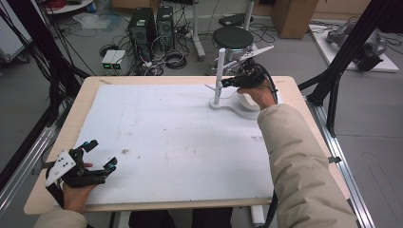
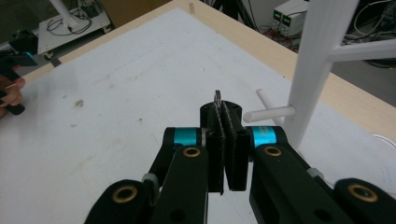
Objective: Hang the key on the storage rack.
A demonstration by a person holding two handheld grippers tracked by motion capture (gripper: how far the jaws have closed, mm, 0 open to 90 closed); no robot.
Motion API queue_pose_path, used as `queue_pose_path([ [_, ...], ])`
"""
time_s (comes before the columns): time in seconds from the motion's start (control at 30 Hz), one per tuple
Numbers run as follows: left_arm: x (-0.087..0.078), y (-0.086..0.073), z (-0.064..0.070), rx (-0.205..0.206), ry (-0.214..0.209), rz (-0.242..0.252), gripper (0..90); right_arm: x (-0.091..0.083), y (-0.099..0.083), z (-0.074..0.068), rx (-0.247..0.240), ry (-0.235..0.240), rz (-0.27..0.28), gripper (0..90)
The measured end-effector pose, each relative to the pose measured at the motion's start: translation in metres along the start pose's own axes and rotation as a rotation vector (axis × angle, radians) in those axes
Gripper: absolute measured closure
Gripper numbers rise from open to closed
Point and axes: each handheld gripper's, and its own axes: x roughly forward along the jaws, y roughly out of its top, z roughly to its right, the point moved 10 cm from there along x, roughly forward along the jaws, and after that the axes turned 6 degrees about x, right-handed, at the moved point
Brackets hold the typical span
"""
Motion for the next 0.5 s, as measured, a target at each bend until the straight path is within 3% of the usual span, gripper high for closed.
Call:
queue_pose_path([
  [0.3, -0.001, 0.0, 0.0, 0.005, 0.004, 0.013, 1.7, 0.007, -0.001, 0.015, 0.019, -0.044, 0.004, 88.7],
  [0.5, -0.002, 0.001, 0.001, 0.017, 0.006, 0.019, 1.7, 0.011, -0.003, 0.021, 0.035, -0.041, 0.005, 88.7],
])
